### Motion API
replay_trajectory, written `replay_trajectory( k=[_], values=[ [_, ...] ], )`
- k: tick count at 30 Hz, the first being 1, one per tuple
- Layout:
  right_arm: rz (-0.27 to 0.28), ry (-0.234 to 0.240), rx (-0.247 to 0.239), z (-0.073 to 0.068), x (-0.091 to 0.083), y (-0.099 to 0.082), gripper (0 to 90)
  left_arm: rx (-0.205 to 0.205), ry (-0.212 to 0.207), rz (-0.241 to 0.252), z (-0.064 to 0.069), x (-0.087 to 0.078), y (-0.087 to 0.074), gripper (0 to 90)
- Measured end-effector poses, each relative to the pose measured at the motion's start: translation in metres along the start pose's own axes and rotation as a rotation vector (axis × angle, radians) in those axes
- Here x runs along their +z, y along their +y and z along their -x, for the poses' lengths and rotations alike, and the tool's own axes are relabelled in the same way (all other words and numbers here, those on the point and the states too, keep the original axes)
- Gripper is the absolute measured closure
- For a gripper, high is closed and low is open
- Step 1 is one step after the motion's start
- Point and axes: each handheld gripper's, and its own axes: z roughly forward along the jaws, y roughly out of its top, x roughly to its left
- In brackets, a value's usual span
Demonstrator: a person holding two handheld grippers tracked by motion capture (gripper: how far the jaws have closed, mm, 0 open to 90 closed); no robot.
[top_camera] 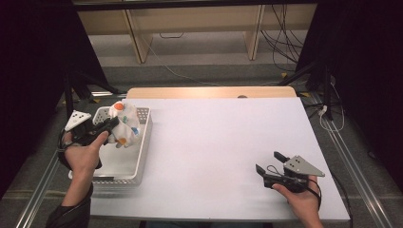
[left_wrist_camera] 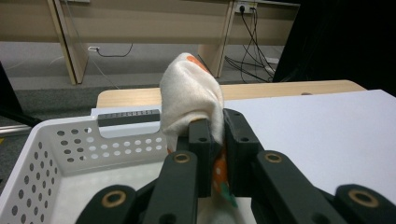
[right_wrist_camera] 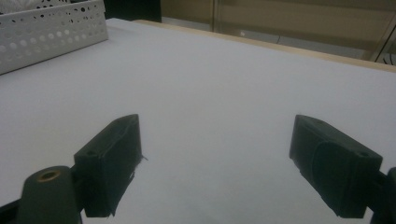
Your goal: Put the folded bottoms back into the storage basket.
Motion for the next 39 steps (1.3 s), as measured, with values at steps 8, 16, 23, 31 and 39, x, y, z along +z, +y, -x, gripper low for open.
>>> replay_trajectory(
  k=[8,16,23,31,39],
  values=[
    [0.001,0.0,0.0,0.0001,-0.0001,0.0,17.5,0.0,0.001,-0.011,-0.0006,0.0018,-0.0013,82.0],
    [0.0,0.0,0.0,0.0001,0.0,-0.0002,17.5,0.001,0.0,-0.017,0.0002,0.0038,-0.003,82.0],
    [0.0,0.0,-0.001,0.0003,-0.0003,-0.0001,17.6,0.0,0.001,-0.026,-0.0006,0.0051,-0.0042,82.0],
    [0.0,-0.001,0.0,0.0002,-0.0001,-0.0001,17.5,-0.005,0.006,-0.036,-0.0032,0.0073,-0.0062,82.0],
    [-0.006,-0.002,-0.002,0.0004,-0.0009,0.0002,17.5,-0.002,0.008,-0.045,-0.004,0.0083,-0.0077,82.0]
  ],
)
